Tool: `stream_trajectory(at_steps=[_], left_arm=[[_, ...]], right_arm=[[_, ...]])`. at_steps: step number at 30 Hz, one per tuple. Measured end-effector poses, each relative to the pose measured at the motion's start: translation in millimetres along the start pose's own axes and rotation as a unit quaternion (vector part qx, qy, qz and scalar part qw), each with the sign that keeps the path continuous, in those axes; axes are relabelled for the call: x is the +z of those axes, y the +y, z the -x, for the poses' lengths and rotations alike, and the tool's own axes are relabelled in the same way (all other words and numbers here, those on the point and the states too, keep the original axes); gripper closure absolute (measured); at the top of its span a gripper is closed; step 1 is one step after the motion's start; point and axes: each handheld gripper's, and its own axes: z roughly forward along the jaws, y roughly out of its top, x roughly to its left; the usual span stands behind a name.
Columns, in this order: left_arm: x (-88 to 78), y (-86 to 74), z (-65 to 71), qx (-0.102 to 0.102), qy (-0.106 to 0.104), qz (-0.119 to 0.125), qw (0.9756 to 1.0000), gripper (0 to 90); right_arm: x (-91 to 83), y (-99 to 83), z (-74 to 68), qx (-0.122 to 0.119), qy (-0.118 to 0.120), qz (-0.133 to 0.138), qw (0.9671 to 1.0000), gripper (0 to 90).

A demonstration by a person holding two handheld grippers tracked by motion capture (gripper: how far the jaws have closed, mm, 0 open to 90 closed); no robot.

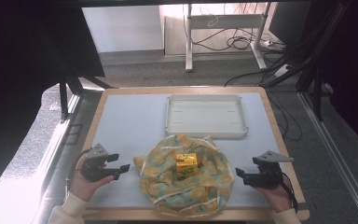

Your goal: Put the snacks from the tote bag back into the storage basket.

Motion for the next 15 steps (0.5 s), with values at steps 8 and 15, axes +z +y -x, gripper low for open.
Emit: stream_trajectory(at_steps=[8, 15], left_arm=[[-2.6, 4.0, 1.7, 0.007, 0.002, 0.004, 1.0000, 33.2], [-4.3, 5.6, 3.3, 0.011, -0.002, 0.006, 0.9999, 33.4]], right_arm=[[-1.2, -1.4, 0.1, -0.003, 0.001, 0.000, 1.0000, 15.6], [-0.5, -2.1, 0.1, -0.002, 0.002, -0.005, 1.0000, 15.6]])
